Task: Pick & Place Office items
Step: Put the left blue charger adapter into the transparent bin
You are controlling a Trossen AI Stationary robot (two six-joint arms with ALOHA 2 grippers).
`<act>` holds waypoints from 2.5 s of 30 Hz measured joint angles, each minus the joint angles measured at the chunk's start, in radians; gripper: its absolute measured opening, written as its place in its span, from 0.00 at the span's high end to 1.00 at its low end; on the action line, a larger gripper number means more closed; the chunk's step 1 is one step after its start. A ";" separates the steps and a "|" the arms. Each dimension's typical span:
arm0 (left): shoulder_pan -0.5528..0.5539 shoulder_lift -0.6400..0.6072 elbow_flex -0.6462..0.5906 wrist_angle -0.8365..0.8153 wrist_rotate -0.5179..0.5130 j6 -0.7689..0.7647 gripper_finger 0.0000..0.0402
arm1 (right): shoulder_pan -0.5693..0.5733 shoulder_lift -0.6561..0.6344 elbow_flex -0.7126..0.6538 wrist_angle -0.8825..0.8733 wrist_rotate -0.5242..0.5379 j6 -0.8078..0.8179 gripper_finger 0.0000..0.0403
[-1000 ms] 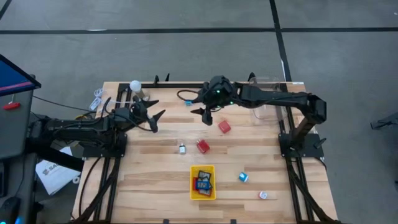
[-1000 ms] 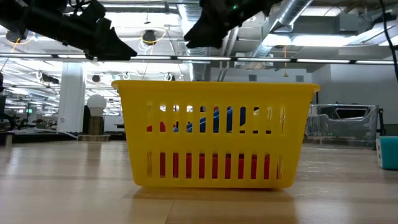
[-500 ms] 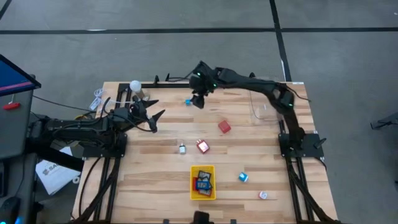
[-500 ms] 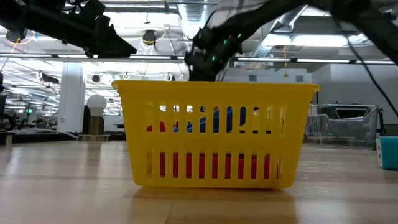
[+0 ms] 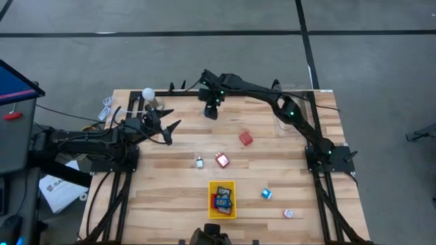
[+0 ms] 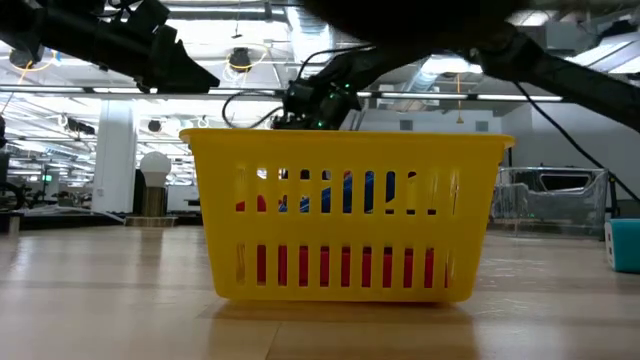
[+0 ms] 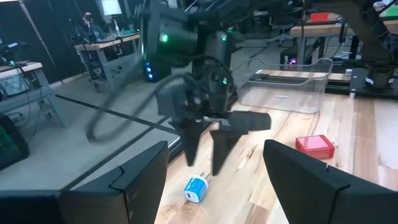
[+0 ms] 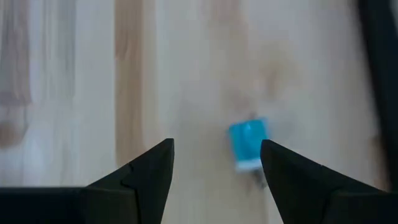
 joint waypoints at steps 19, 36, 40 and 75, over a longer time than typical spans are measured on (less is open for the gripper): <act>0.000 0.001 0.000 0.004 0.000 -0.004 0.36 | -0.027 0.010 -0.007 0.016 0.070 0.148 0.42; 0.048 0.060 0.000 -0.048 0.100 -0.300 0.36 | 0.172 -0.345 -0.008 0.047 -0.083 0.263 0.42; 0.135 0.174 0.003 -0.038 0.188 -0.412 0.39 | 0.253 -0.432 -0.007 -0.021 0.090 0.230 0.42; 0.501 1.097 0.834 -0.849 0.709 0.204 0.32 | 0.735 -0.787 -0.008 -0.247 0.549 0.604 0.42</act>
